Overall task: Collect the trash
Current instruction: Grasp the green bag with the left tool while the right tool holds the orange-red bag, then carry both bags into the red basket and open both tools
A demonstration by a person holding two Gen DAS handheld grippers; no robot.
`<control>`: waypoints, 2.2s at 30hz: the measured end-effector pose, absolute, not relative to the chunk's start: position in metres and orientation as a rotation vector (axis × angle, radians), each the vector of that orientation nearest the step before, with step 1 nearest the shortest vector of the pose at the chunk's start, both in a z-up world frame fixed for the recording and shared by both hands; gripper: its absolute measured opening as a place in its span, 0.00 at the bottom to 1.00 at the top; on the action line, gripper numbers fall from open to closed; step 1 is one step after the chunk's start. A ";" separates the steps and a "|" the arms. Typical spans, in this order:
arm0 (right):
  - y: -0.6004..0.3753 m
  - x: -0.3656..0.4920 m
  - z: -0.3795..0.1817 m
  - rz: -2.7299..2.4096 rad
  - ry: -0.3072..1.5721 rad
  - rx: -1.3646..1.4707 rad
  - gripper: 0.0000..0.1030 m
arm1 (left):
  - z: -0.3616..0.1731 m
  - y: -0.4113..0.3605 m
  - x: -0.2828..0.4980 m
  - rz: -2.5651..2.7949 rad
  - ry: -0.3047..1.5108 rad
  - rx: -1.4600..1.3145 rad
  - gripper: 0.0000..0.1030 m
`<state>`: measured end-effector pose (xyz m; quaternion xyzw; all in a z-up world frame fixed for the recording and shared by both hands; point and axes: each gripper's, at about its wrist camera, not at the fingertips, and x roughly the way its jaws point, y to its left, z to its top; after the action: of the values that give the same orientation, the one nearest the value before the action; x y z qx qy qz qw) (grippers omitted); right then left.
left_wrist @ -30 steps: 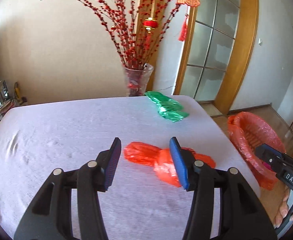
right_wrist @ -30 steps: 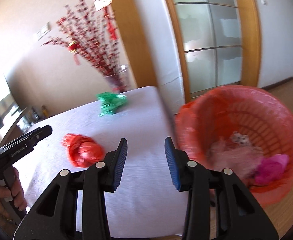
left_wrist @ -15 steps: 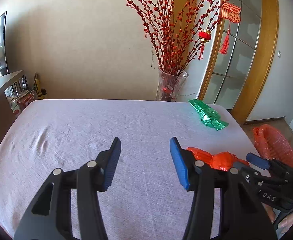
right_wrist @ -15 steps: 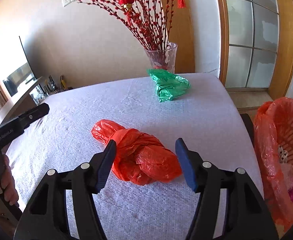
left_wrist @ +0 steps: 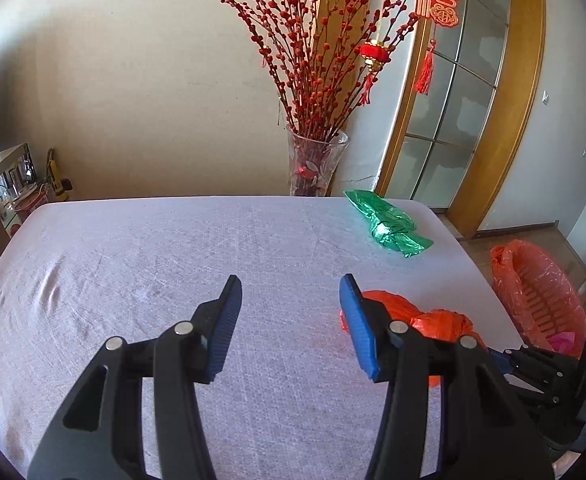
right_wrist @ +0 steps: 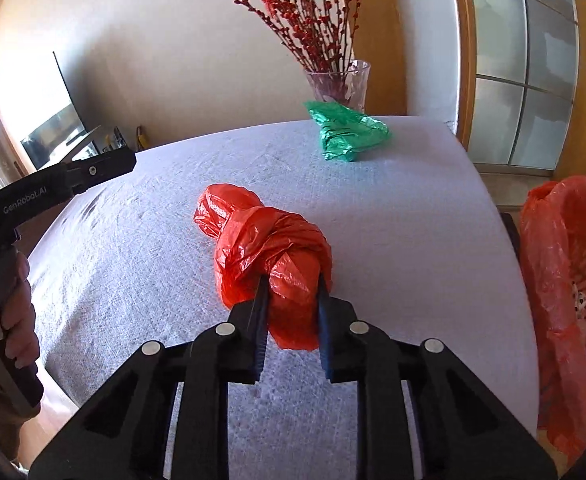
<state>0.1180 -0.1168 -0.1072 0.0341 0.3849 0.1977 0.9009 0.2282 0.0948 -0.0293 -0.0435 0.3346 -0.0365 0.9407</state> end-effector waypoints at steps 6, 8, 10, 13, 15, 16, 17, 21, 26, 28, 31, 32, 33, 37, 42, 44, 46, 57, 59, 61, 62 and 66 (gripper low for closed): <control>-0.162 0.111 -0.099 0.276 0.760 0.101 0.19 | -0.030 0.065 0.241 -0.117 0.697 -0.058 0.49; -0.176 0.108 -0.096 0.241 0.748 0.110 0.19 | -0.031 0.054 0.247 -0.132 0.703 -0.050 0.49; -0.190 0.104 -0.092 0.193 0.730 0.115 0.19 | -0.032 0.042 0.253 -0.148 0.713 -0.049 0.49; -0.209 0.099 -0.086 0.135 0.705 0.127 0.19 | -0.034 0.023 0.264 -0.167 0.724 -0.042 0.49; -0.222 0.096 -0.083 0.099 0.689 0.135 0.19 | -0.035 0.012 0.273 -0.172 0.730 -0.034 0.50; -0.228 0.095 -0.082 0.085 0.682 0.142 0.19 | -0.036 0.007 0.280 -0.173 0.736 -0.033 0.50; -0.232 0.094 -0.081 0.072 0.676 0.151 0.19 | -0.037 0.002 0.286 -0.174 0.743 -0.037 0.50; -0.248 0.091 -0.076 0.041 0.652 0.190 0.19 | -0.041 -0.016 0.313 -0.175 0.767 -0.032 0.50; -0.259 0.089 -0.075 0.036 0.640 0.220 0.19 | -0.052 -0.035 0.344 -0.155 0.801 0.016 0.50; -0.260 0.089 -0.074 0.040 0.634 0.225 0.19 | -0.060 -0.041 0.356 -0.144 0.830 0.036 0.50; -0.259 0.089 -0.073 0.052 0.626 0.232 0.19 | -0.076 -0.046 0.372 -0.111 0.877 0.062 0.50; -0.259 0.089 -0.073 0.054 0.624 0.232 0.19 | -0.081 -0.046 0.377 -0.106 0.897 0.058 0.49; -0.258 0.090 -0.073 0.056 0.623 0.231 0.19 | -0.085 -0.046 0.381 -0.102 0.910 0.052 0.47; -0.258 0.090 -0.075 0.058 0.625 0.230 0.19 | -0.094 -0.045 0.385 -0.124 0.928 0.038 0.23; -0.260 0.089 -0.075 0.053 0.625 0.235 0.19 | -0.090 -0.041 0.378 -0.182 0.895 0.016 0.04; -0.260 0.088 -0.073 0.053 0.620 0.237 0.19 | -0.087 -0.040 0.371 -0.194 0.874 0.017 0.04; -0.260 0.086 -0.071 0.052 0.614 0.238 0.19 | -0.082 -0.040 0.365 -0.205 0.856 0.024 0.04; -0.272 0.071 -0.052 0.004 0.561 0.265 0.19 | -0.040 -0.053 0.318 -0.297 0.774 0.026 0.04; -0.277 0.068 -0.048 -0.014 0.551 0.273 0.19 | -0.032 -0.060 0.309 -0.329 0.766 0.024 0.04; -0.282 0.064 -0.044 -0.031 0.541 0.282 0.19 | -0.025 -0.071 0.299 -0.356 0.756 0.031 0.04; -0.285 0.063 -0.042 -0.039 0.536 0.285 0.19 | -0.021 -0.077 0.294 -0.375 0.754 0.031 0.04; -0.297 0.054 -0.036 -0.084 0.513 0.293 0.19 | -0.012 -0.099 0.276 -0.441 0.747 0.033 0.04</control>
<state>0.0545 -0.2973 -0.0361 0.1443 0.2529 -0.0415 0.9558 0.2759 -0.0994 -0.0119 0.0158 0.3620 -0.2138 0.9072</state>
